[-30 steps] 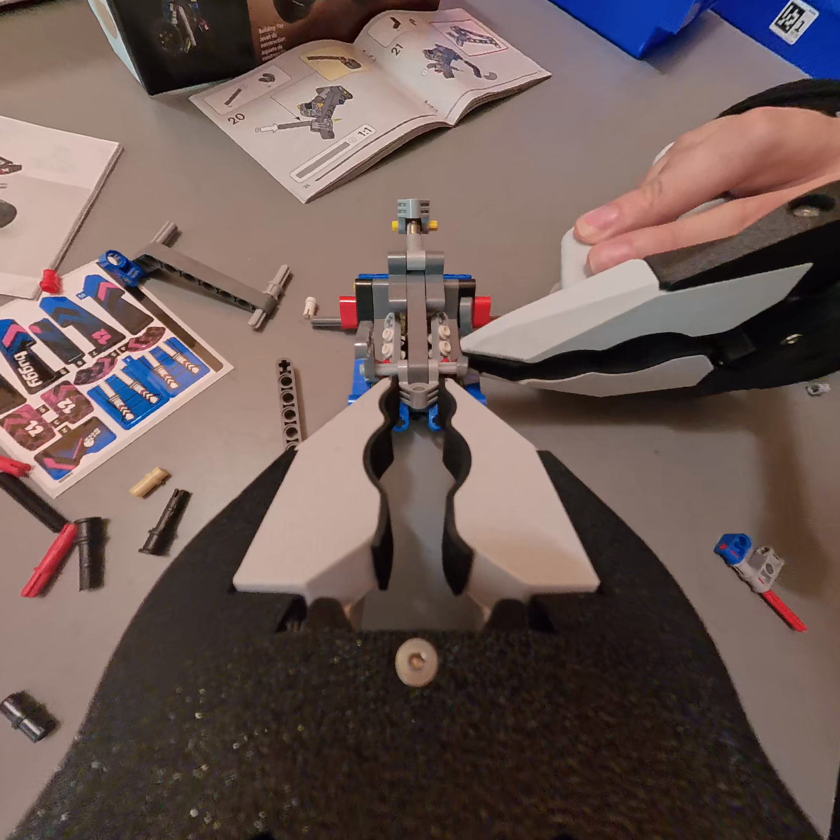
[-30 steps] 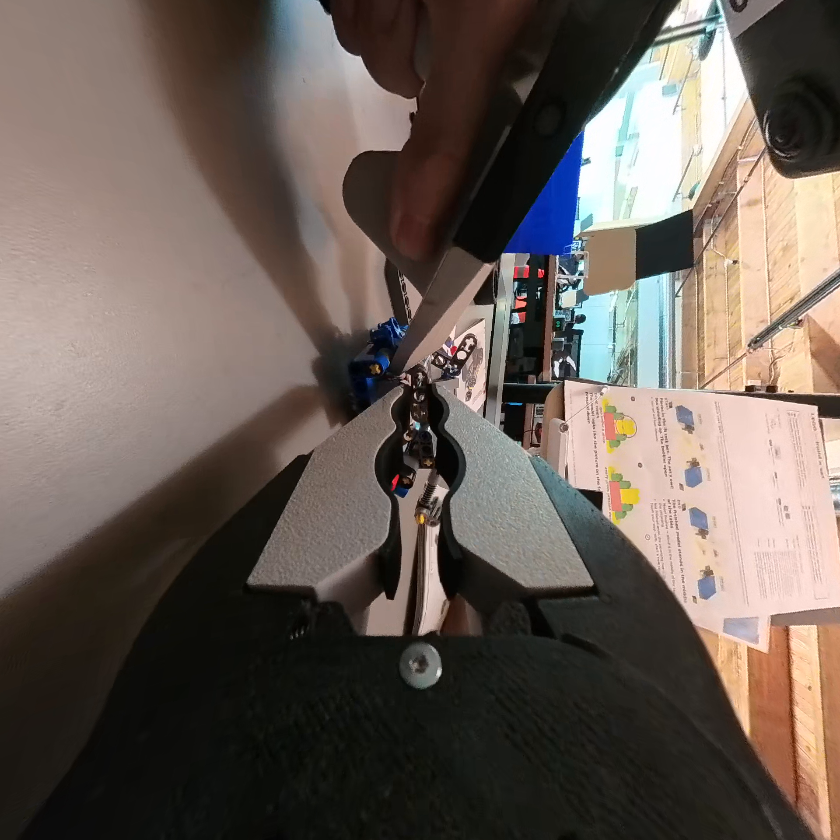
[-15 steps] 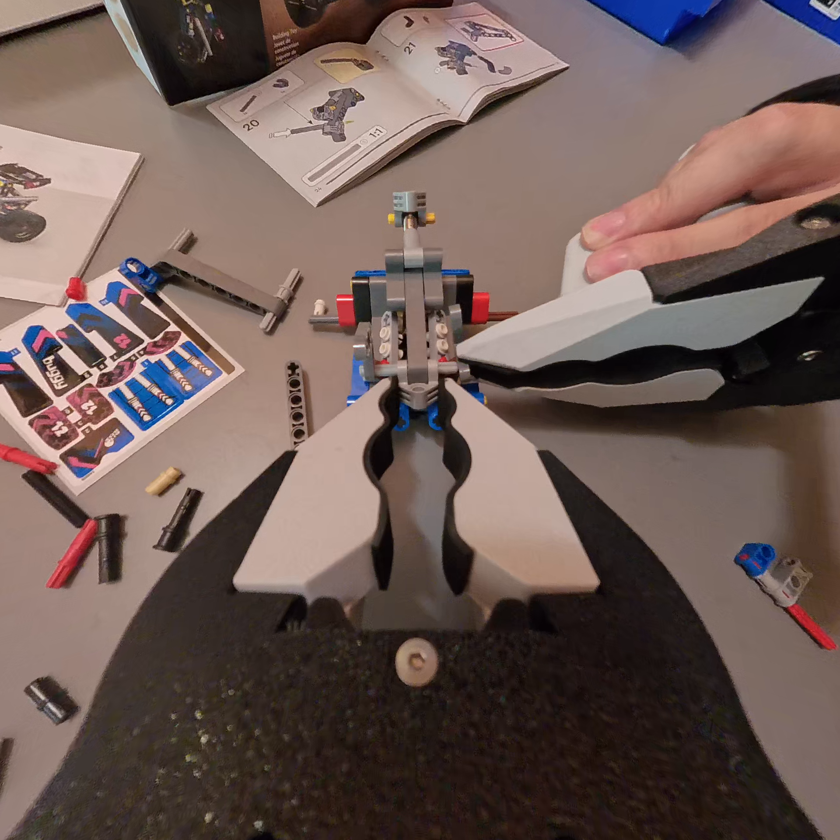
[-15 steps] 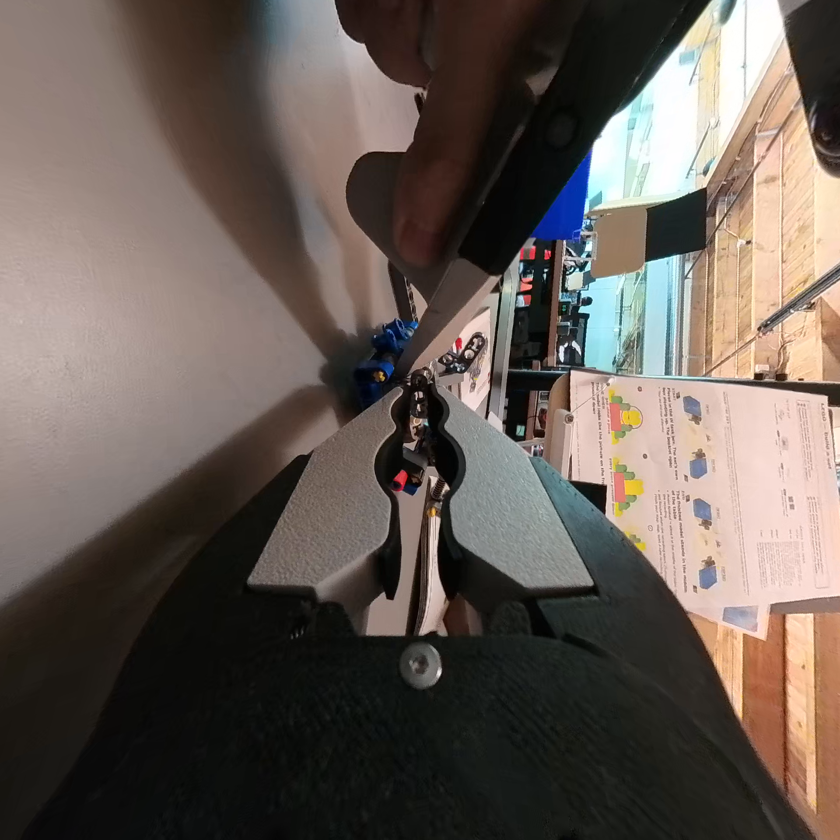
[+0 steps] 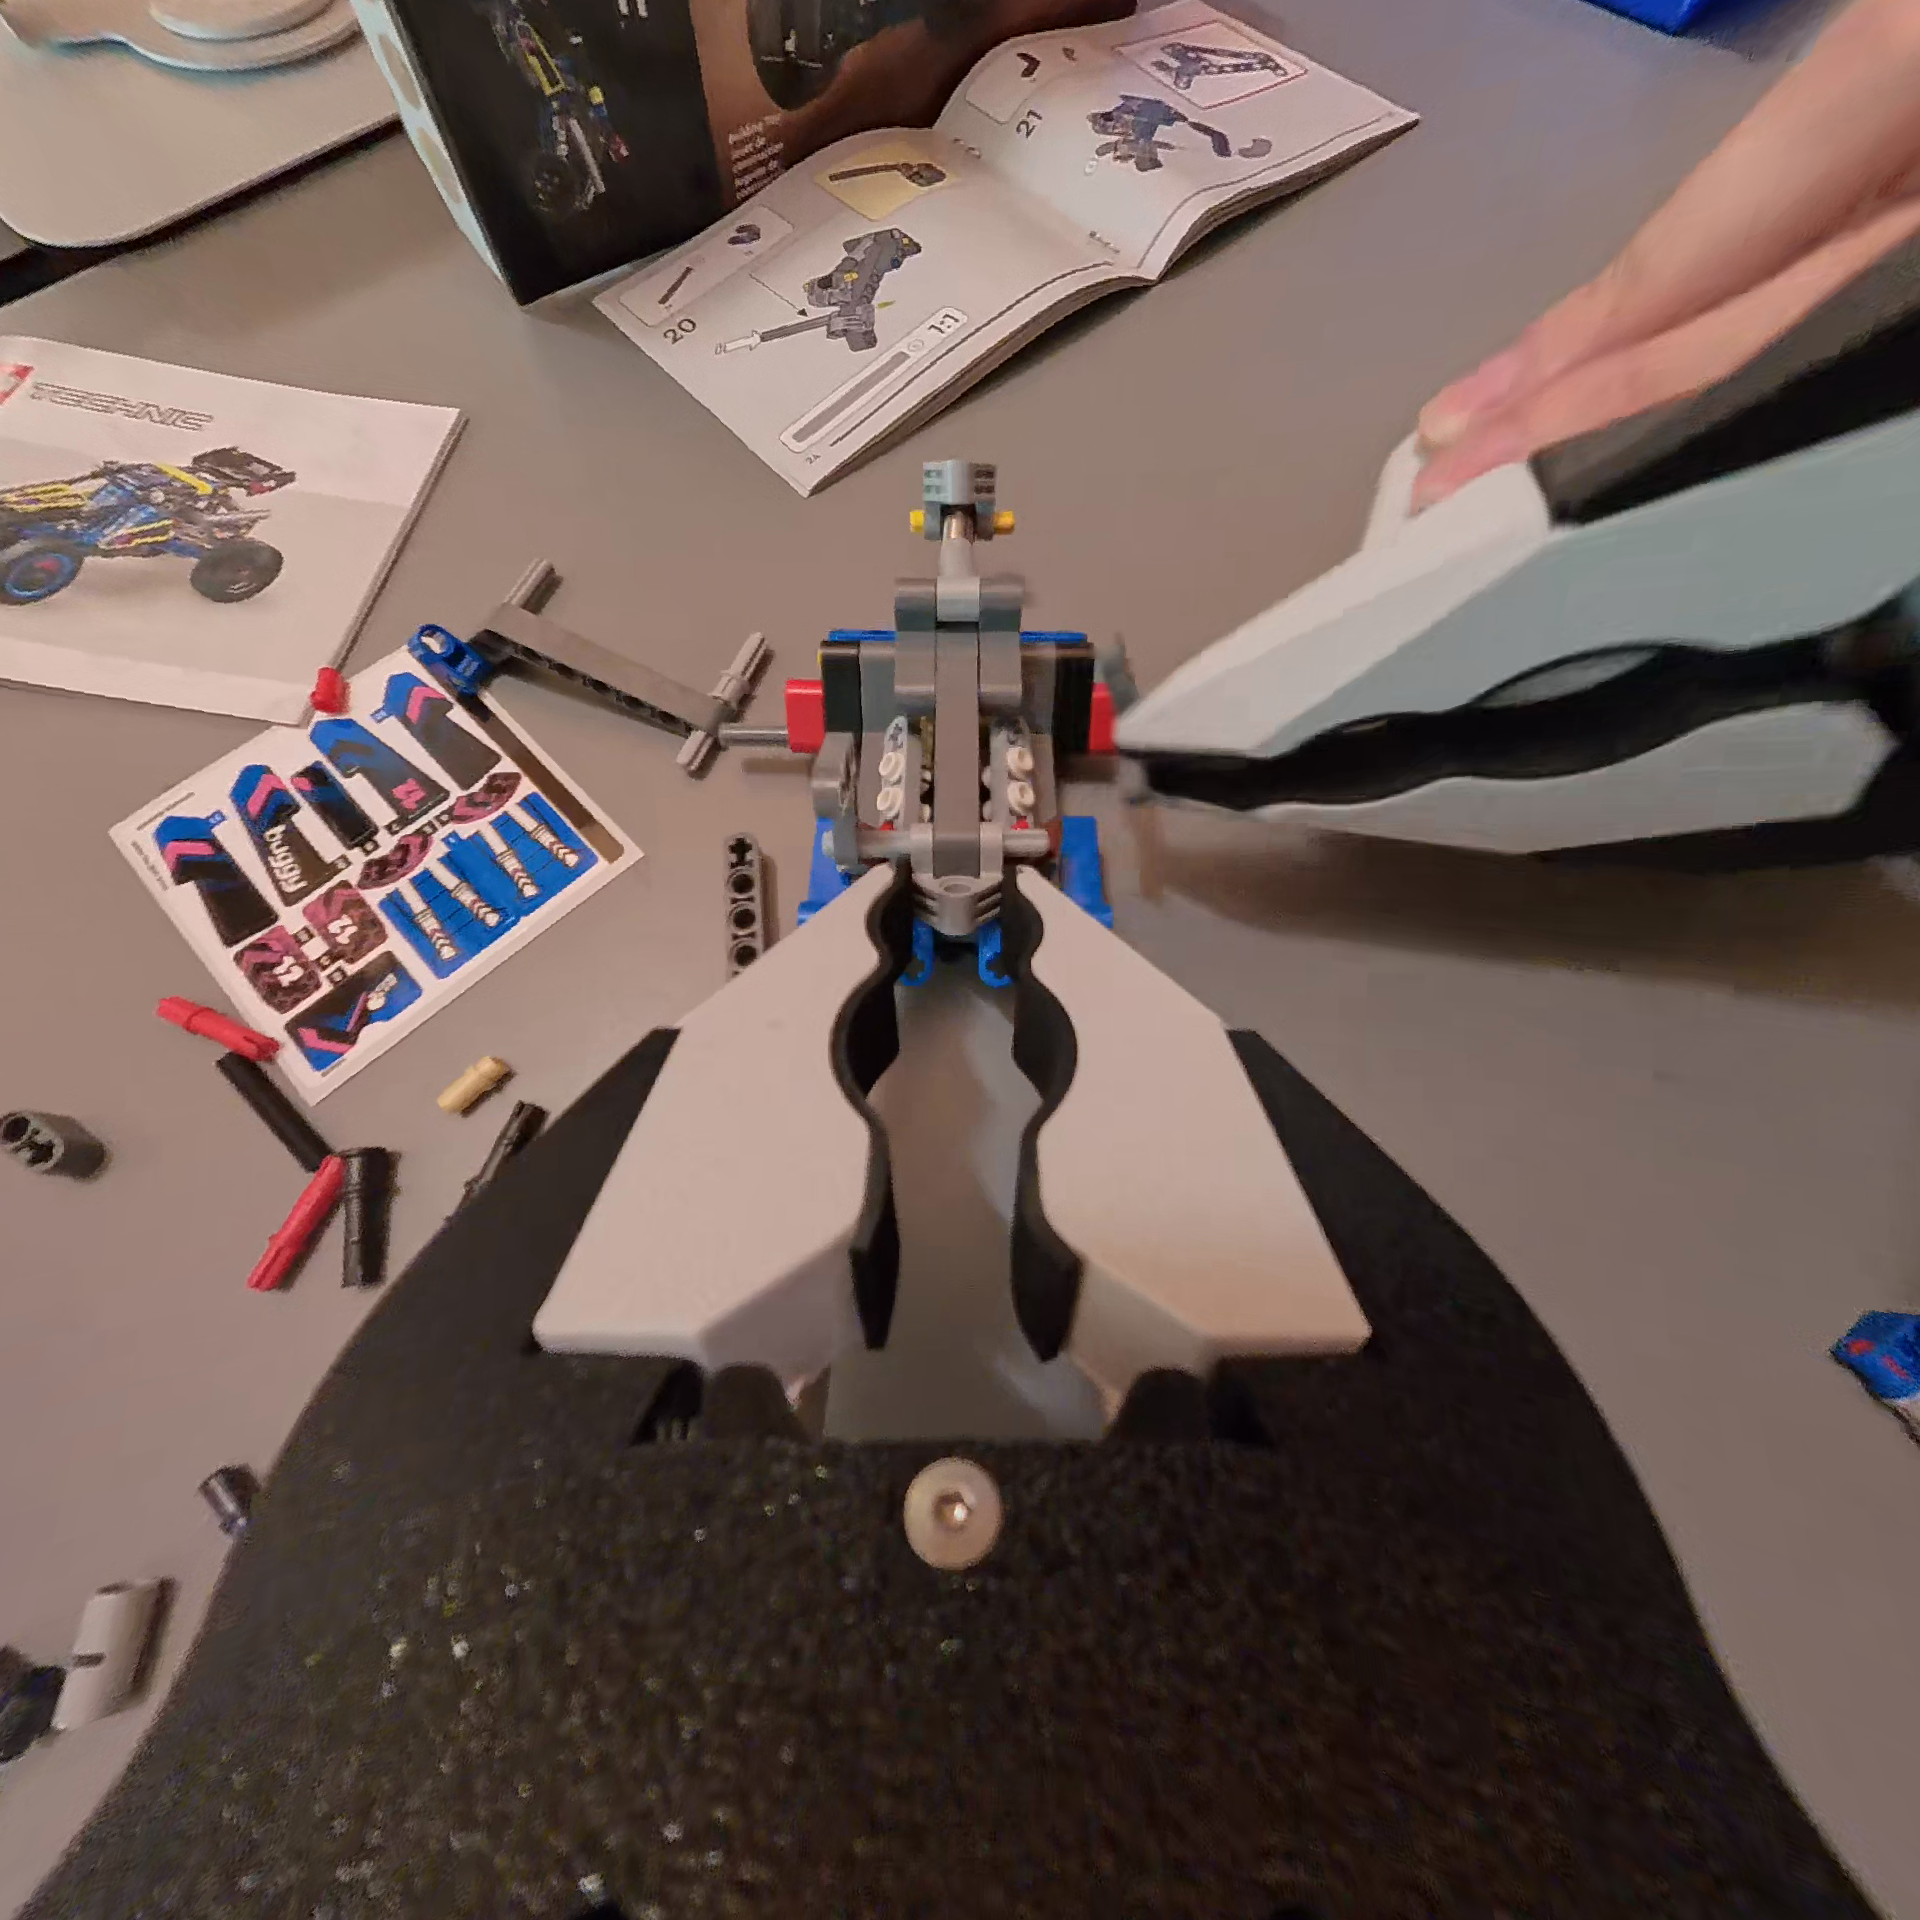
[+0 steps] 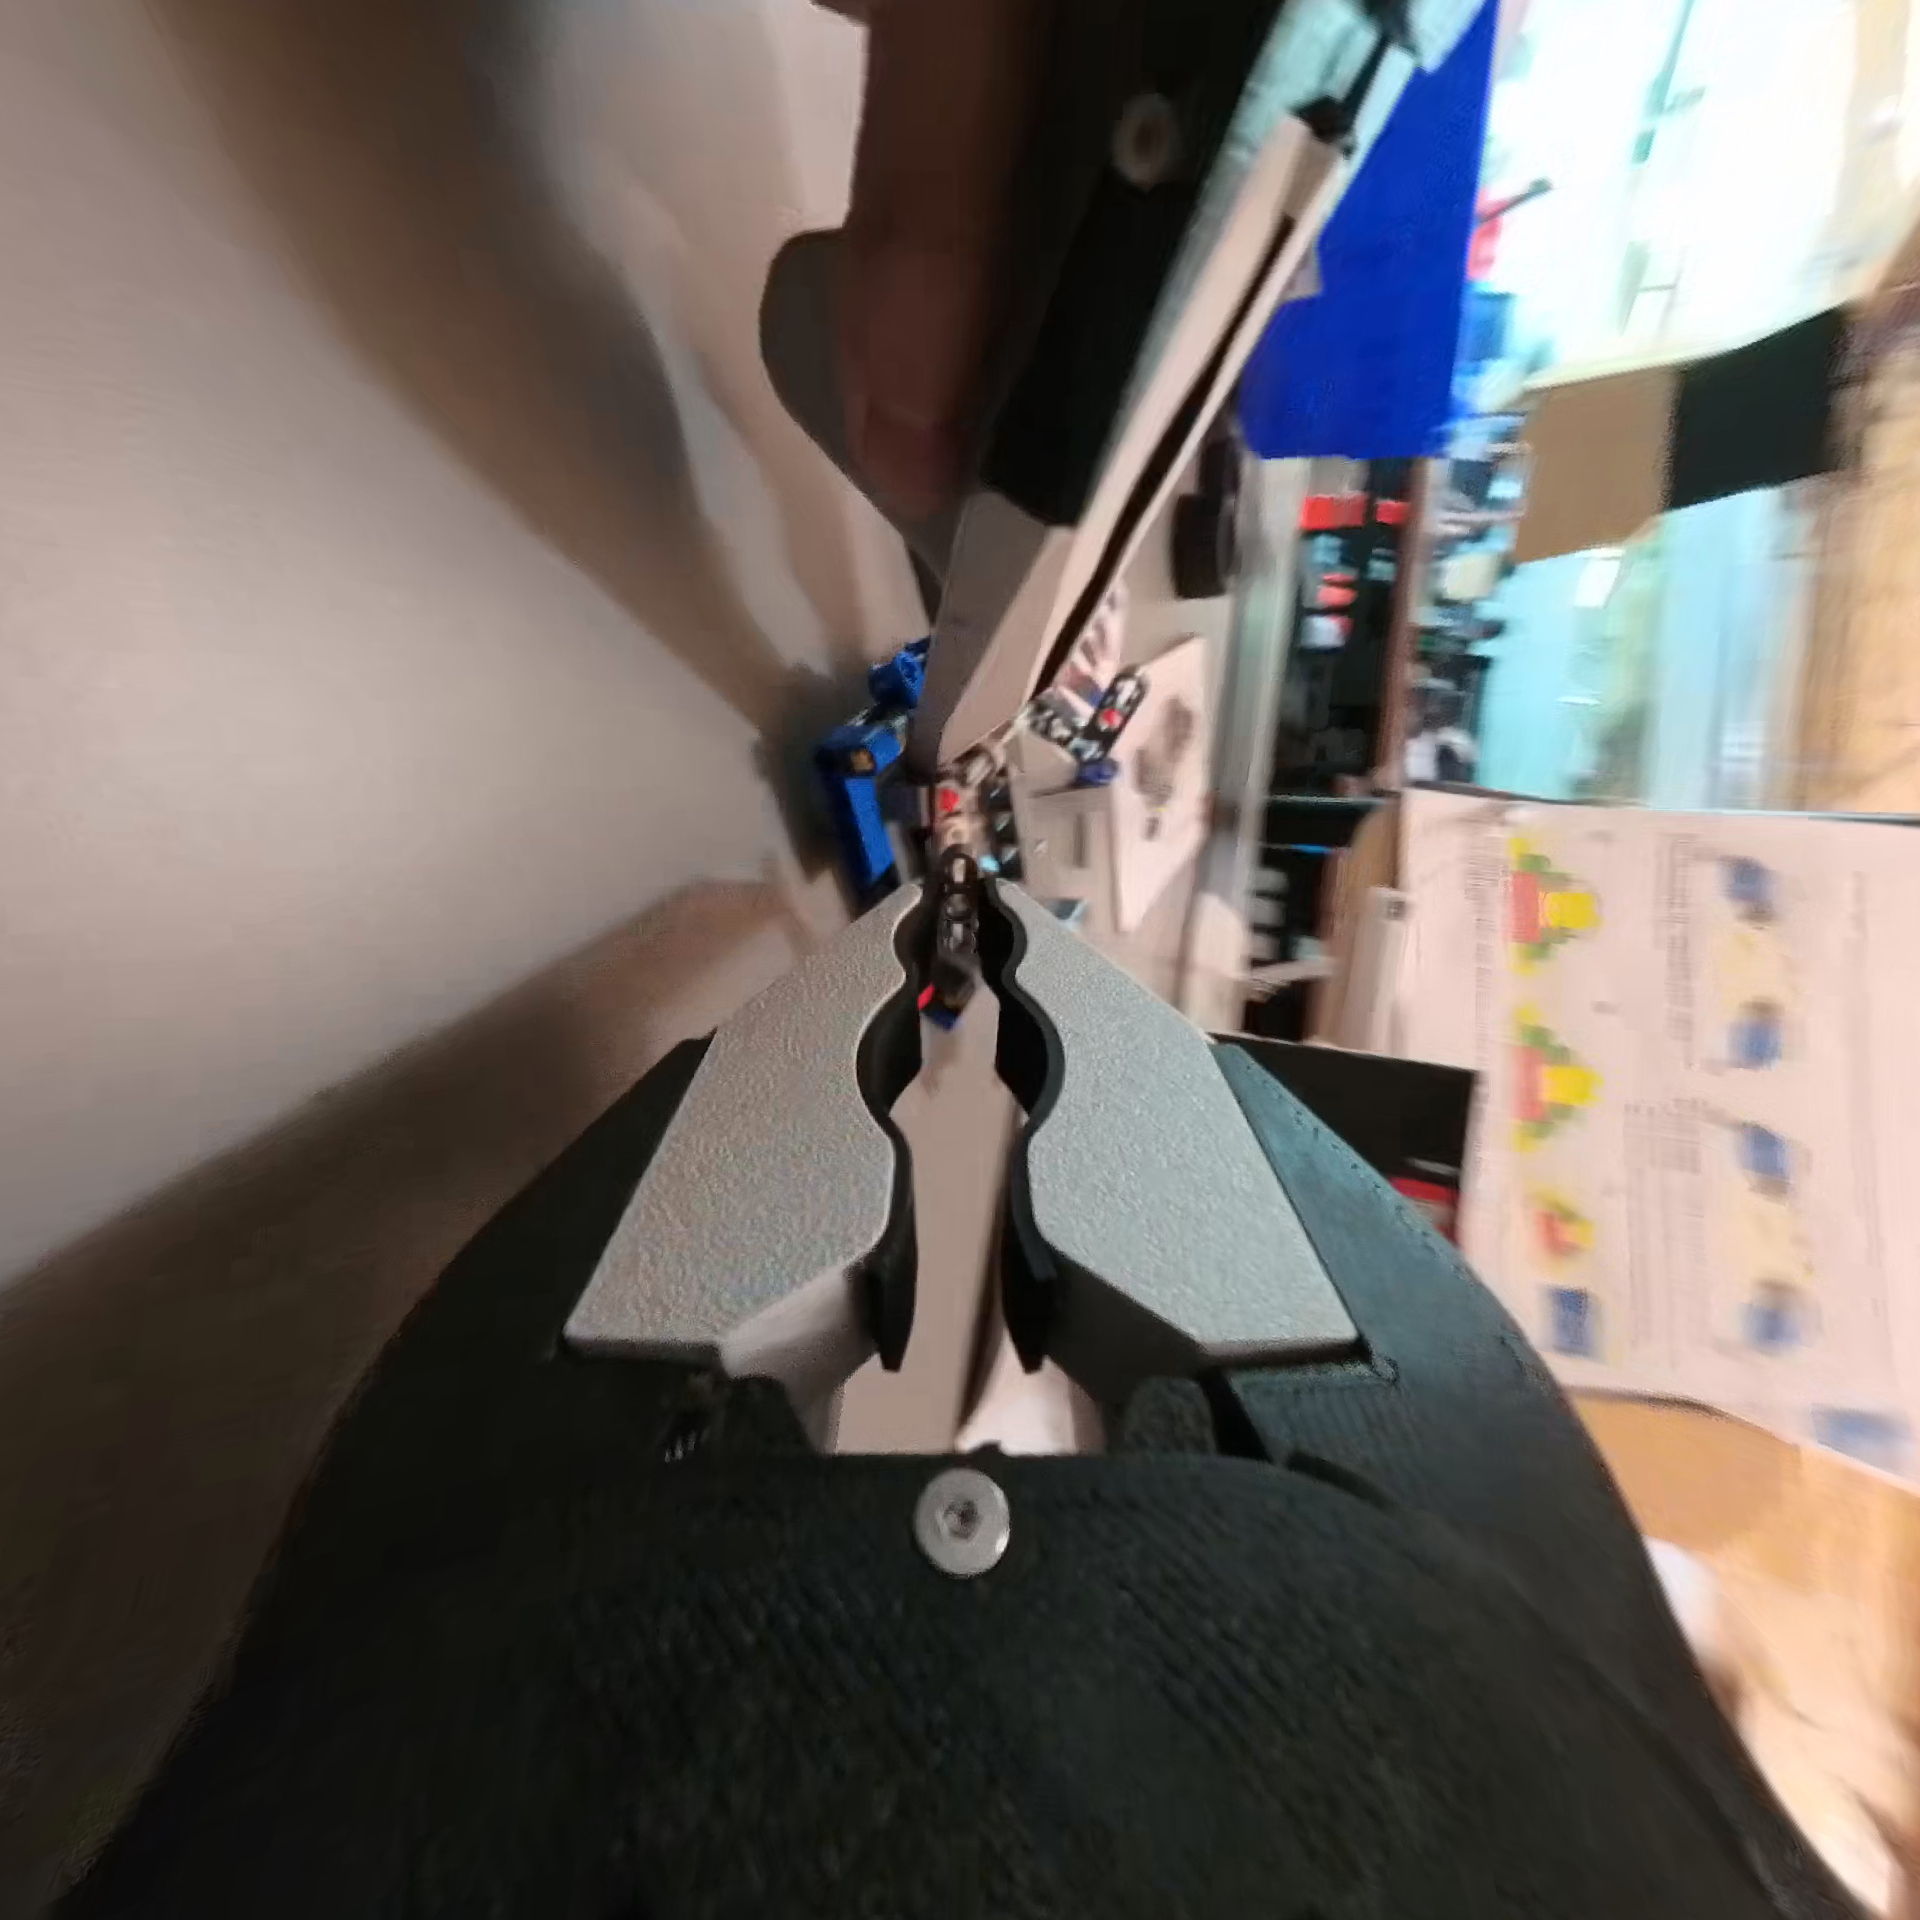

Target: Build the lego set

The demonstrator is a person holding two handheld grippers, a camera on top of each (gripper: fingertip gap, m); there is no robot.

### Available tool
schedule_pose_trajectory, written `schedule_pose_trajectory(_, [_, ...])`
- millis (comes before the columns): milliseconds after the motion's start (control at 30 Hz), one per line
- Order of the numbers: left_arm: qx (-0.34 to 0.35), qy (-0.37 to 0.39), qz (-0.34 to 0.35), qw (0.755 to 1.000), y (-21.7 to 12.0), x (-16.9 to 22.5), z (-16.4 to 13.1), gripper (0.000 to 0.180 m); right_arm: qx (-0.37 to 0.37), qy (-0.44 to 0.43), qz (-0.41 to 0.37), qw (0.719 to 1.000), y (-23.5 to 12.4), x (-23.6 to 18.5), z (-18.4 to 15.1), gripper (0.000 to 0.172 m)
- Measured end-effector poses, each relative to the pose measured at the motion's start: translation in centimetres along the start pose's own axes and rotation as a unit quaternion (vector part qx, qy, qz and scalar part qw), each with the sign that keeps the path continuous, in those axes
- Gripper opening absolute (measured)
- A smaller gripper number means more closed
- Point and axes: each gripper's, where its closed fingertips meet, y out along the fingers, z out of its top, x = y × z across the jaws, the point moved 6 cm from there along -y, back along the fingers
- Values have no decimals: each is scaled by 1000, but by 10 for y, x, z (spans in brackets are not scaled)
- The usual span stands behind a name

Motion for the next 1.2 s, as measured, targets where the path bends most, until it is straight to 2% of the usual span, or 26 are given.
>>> schedule_pose_trajectory(67, [4,-7,0,1000,0,-3,-1,12,53,88,148,984,-9,-8,-3,5])
schedule_pose_trajectory(133, [6,-12,-1,1000,0,-5,-1,12,96,179,283,937,-20,-14,-4,5])
schedule_pose_trajectory(167, [6,-10,-2,1000,0,-5,-1,12,110,196,317,921,-25,-15,-5,4])
schedule_pose_trajectory(233, [5,-9,-2,1000,0,-5,-1,13,101,198,359,906,-28,-19,-10,4])
schedule_pose_trajectory(567, [5,-5,-4,1000,0,-5,-2,13,119,214,367,898,-22,-24,-9,5])
schedule_pose_trajectory(700, [4,-5,-5,1000,0,-5,-2,13,125,223,359,898,-21,-23,-9,11])
schedule_pose_trajectory(867, [4,-5,-6,1000,0,-5,-2,13,134,224,365,894,-20,-24,-8,5])
schedule_pose_trajectory(1200, [2,-5,-9,1000,0,-5,-3,13,141,233,364,891,-19,-25,-7,4])
